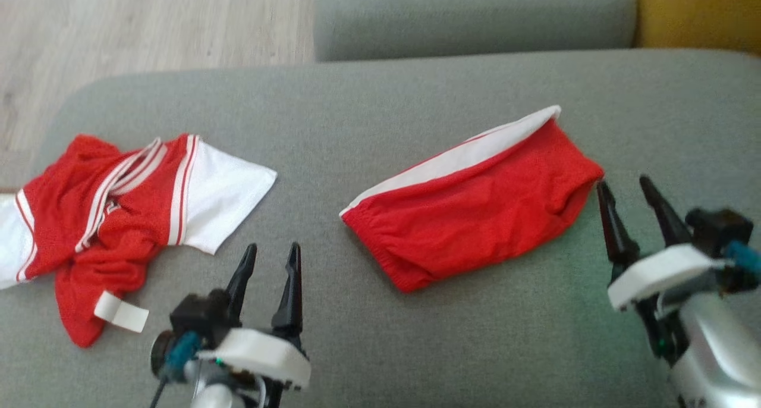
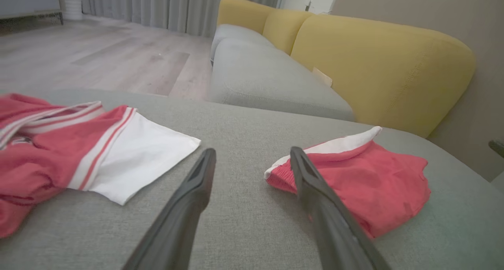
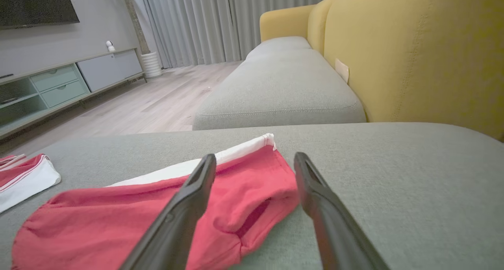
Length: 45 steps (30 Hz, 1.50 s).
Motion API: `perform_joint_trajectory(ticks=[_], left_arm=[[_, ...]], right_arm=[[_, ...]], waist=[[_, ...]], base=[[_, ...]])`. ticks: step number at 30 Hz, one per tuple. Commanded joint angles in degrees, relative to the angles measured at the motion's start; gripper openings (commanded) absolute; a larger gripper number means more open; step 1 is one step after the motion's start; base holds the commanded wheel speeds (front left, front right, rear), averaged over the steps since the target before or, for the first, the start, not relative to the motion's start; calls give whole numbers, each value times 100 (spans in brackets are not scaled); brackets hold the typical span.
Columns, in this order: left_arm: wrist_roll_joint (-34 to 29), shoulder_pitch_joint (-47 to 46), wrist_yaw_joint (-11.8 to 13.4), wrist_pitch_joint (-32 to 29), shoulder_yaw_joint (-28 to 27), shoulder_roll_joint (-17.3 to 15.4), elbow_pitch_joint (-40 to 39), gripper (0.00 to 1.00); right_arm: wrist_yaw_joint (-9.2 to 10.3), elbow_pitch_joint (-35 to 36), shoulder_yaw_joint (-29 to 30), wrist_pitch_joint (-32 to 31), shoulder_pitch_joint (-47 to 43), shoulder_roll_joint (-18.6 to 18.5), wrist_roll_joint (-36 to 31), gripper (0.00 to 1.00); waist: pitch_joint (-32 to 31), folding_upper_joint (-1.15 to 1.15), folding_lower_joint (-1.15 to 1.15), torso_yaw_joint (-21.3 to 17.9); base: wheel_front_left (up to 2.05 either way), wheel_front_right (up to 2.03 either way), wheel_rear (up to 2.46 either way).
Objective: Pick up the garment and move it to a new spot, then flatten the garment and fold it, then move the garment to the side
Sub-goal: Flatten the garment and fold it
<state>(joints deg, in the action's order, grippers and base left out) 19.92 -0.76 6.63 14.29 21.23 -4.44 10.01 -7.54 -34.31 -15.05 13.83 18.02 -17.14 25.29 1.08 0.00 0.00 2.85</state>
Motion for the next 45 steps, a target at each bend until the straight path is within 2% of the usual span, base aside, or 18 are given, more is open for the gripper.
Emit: perform_joint_trajectory(ticks=[1, 7, 11, 19, 24, 27, 33, 39, 45], left_arm=[[-190, -75, 14, 70, -237, 12, -277, 100], [-723, 528, 28, 71, -476, 103, -723, 100], [-1061, 804, 84, 71, -474, 129, -887, 100], [-1215, 870, 105, 71, -355, 151, -964, 100], [-1220, 794, 129, 71, -217, 155, -1037, 100], [-1175, 718, 142, 71, -121, 155, -1052, 100], [-1170, 444, 114, 71, 49, 156, -1081, 100], [-1137, 174, 77, 71, 140, 156, -1111, 100], [-1073, -20, 42, 71, 227, 156, -1112, 100]], right_arm=[[5, 269, 31, 95, -12, -6, -153, 100], [5, 1254, 840, 115, -931, 387, -707, 100], [5, 1887, 1055, 116, -1507, 590, -861, 100], [5, 2022, 1117, 116, -1774, 582, -1038, 100], [5, 1651, 1004, -97, -1421, 381, -859, 100], [5, 1376, 1158, -390, -927, 253, -700, 100], [5, 501, 1323, -1362, 319, -264, -844, 100], [5, -346, 1025, -2483, 1326, -702, -787, 100], [5, -971, 844, -2981, 1857, -948, -473, 100]], waist=[[-150, 0, 0, -24], [-281, 0, 0, 107], [-320, 0, 0, 187], [-207, 0, 0, 387], [73, 0, 0, 590], [296, 0, 0, 694], [757, 0, 0, 876], [1150, 0, 0, 1060], [1411, 0, 0, 1226]], base=[[0, 0, 0], [0, 0, 0], [0, 0, 0], [0, 0, 0], [0, 0, 0], [0, 0, 0], [0, 0, 0], [0, 0, 0], [0, 0, 0]])
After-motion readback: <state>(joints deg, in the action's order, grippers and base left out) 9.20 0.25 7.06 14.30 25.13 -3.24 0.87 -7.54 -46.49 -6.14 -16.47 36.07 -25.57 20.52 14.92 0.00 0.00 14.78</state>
